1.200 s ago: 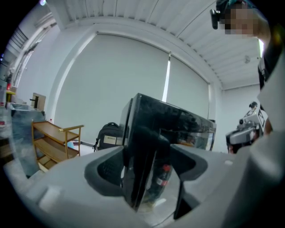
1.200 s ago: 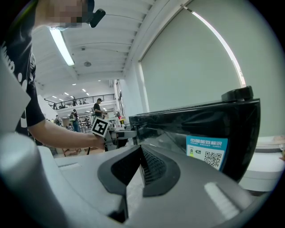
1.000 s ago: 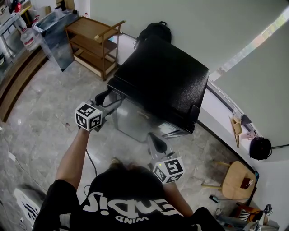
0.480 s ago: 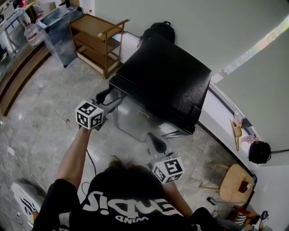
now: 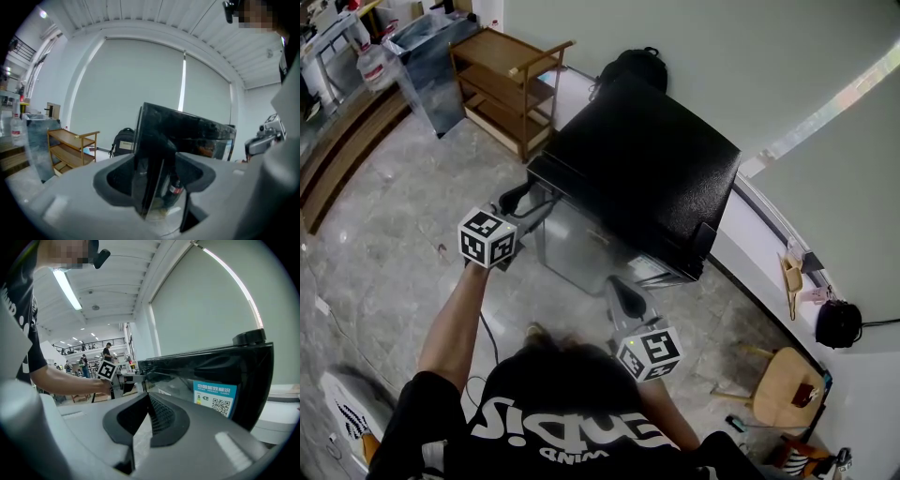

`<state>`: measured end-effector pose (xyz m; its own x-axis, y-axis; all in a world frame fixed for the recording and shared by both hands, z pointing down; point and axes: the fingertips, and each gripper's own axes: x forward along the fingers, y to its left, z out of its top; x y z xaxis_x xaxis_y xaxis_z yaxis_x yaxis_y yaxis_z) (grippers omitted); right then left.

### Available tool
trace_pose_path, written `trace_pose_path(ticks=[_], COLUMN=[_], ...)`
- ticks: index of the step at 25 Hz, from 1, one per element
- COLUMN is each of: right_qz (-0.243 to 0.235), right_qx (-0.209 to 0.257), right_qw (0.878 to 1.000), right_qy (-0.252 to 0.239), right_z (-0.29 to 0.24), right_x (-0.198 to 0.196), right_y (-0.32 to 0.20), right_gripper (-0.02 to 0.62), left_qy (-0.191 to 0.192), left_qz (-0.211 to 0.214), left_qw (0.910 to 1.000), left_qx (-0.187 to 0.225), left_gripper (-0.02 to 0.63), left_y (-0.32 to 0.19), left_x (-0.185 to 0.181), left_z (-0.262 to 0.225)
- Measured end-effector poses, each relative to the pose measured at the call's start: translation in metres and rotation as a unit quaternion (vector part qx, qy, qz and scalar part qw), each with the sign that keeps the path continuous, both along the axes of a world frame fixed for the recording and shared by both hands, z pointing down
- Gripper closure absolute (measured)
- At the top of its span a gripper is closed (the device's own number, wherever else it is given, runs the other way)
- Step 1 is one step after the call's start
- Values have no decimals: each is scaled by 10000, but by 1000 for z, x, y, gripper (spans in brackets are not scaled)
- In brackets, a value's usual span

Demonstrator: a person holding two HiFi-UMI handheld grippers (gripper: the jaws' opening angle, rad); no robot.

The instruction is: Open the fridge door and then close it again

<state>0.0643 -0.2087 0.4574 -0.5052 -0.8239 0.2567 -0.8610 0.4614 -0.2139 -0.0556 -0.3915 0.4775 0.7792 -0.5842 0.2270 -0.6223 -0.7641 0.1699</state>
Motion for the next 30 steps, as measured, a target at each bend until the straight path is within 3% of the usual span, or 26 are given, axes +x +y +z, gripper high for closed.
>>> trace_pose_path(ticks=[11,22,30], right_qz=[-88,-421,-572], right_qx=[-19,50,83], right_qw=[10000,9991,9983], right_qy=[-29,-49,-112], right_z=[1,1,-4], right_x=[3,-13,1], right_y=[-2,14,37], right_gripper=[598,598,598], left_qy=[-26,133,177], left_qz=[-195,-774,-1214], left_qw=[9998,9969,9924], left_qx=[-19,20,24], left_gripper=[341,364,390], left_y=[7,59,102], left_x=[-4,-36,-50], left_z=[0,-1,-3])
